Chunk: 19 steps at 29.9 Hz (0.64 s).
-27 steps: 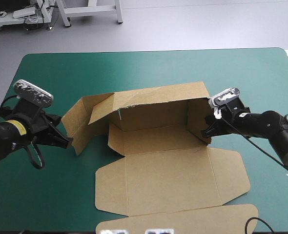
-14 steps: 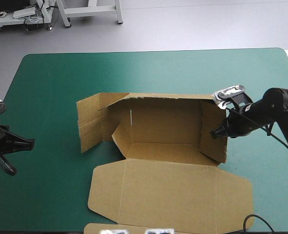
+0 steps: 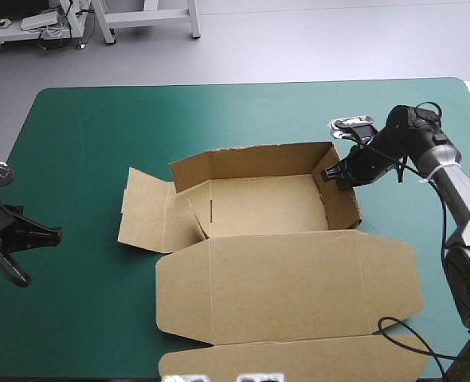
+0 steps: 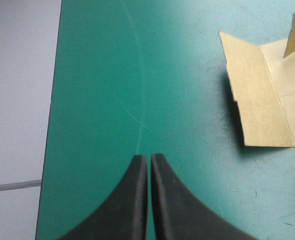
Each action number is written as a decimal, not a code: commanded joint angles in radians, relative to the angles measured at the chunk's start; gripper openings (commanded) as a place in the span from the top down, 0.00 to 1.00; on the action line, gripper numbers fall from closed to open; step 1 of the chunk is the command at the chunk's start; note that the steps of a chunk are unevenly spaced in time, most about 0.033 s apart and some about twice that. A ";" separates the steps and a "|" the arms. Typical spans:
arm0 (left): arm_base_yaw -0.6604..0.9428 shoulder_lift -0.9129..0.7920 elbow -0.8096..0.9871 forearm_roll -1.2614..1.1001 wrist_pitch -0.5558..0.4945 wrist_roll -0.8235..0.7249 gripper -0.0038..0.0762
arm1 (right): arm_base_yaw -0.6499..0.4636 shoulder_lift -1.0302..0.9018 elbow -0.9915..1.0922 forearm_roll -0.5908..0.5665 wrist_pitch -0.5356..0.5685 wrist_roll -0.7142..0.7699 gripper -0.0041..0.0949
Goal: Fold the box
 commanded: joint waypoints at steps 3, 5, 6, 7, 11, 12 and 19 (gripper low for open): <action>0.000 -0.003 -0.023 0.005 -0.010 -0.007 0.94 | -0.001 0.009 -0.069 0.071 0.119 -0.046 0.98; 0.000 -0.003 -0.023 0.005 -0.010 -0.009 0.94 | -0.001 0.009 -0.088 0.089 0.119 -0.046 0.98; 0.000 -0.003 -0.023 0.003 -0.010 -0.011 0.94 | -0.001 0.009 -0.097 0.102 0.119 -0.043 0.98; 0.000 -0.003 -0.023 0.003 -0.010 -0.011 0.94 | -0.001 0.009 -0.103 0.110 0.119 -0.043 0.98; 0.000 -0.003 -0.023 0.003 -0.010 -0.011 0.94 | -0.001 0.009 -0.118 0.120 0.119 -0.026 0.98; 0.000 -0.003 -0.023 0.003 -0.010 -0.011 0.94 | -0.001 0.009 -0.117 0.118 0.119 -0.023 0.97; 0.000 -0.003 -0.023 0.003 -0.010 0.014 0.94 | -0.001 -0.001 -0.120 0.072 0.121 -0.036 0.71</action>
